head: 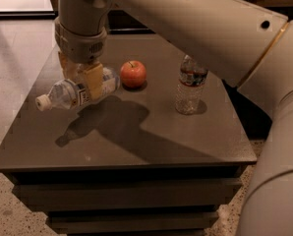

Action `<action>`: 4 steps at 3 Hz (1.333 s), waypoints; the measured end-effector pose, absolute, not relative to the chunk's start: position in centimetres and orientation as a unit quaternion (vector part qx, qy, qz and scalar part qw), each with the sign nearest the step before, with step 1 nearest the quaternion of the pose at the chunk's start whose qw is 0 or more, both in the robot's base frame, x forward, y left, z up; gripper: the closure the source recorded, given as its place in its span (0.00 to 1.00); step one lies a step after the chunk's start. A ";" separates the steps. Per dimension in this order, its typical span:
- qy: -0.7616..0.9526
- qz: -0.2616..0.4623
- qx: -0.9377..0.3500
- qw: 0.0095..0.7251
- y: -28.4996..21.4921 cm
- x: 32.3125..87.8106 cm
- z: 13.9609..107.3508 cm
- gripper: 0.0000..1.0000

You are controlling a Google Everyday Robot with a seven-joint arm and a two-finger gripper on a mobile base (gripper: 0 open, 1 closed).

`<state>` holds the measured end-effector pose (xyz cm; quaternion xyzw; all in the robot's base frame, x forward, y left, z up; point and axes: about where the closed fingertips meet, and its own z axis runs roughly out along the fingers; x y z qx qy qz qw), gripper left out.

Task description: Knock blue plastic bottle over

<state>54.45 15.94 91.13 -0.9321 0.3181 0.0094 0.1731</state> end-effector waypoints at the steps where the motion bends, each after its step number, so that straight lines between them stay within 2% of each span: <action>1: 0.325 0.023 -0.928 0.182 16.0 54.6 90.0 1.00; 2: 0.336 0.034 -0.912 0.234 15.7 53.6 91.5 0.80; 3: 0.340 0.039 -0.883 0.321 14.8 52.3 95.2 0.59; 4: 0.344 0.038 -0.856 0.384 13.4 51.6 99.0 0.35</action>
Offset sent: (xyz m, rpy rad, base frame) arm -0.0140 -0.0119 0.0307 0.3036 -0.0103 -0.0937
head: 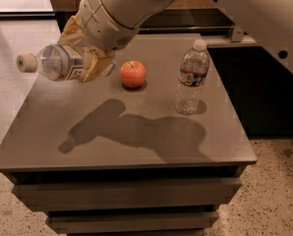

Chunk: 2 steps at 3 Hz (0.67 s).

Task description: Knock blue plastic bottle over

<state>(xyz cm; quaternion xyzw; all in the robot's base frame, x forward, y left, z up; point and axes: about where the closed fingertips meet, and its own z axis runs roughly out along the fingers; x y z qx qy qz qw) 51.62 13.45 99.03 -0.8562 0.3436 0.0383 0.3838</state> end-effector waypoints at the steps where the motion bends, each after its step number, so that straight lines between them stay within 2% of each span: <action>1: 0.346 0.039 -0.854 0.386 13.3 51.4 99.3 0.12; 2: 0.344 0.037 -0.854 0.388 13.3 51.2 99.6 0.00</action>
Offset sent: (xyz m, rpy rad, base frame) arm -0.0016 -0.0026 0.0031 0.0098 0.0021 -0.0055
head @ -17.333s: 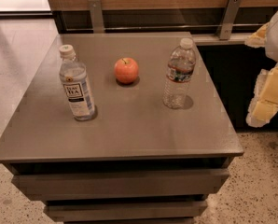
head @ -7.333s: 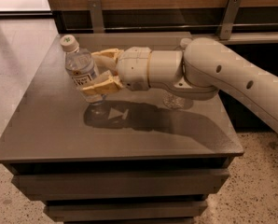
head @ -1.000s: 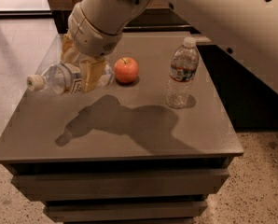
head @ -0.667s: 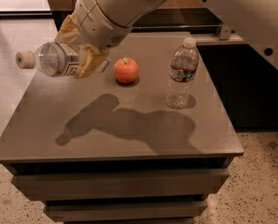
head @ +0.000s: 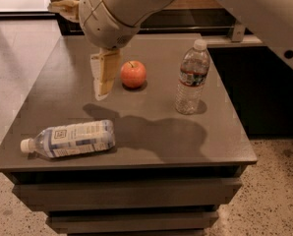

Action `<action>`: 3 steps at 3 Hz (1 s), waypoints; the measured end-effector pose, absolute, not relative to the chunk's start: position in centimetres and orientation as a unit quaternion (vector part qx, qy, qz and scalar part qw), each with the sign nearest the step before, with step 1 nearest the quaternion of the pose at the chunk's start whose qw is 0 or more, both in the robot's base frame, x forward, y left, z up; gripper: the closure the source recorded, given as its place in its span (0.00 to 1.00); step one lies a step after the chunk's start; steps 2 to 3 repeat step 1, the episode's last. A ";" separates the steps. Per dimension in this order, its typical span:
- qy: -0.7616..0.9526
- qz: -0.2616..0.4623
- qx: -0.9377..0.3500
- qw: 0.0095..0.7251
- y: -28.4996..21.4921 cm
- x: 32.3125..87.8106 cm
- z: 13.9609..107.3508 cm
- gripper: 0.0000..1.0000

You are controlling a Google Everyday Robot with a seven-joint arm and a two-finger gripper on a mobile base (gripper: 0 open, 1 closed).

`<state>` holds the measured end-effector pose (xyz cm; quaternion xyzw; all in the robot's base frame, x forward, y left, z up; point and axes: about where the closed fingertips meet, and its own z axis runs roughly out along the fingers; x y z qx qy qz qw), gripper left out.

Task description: Knock blue plastic bottle over

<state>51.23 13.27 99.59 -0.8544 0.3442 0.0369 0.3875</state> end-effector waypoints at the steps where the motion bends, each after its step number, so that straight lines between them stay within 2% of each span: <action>1: 0.344 0.037 -0.854 0.388 13.3 51.2 99.6 0.00; 3: 0.344 0.037 -0.854 0.388 13.3 51.2 99.6 0.00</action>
Offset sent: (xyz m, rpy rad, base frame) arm 0.0000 0.0000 0.0000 0.0000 0.0000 0.0000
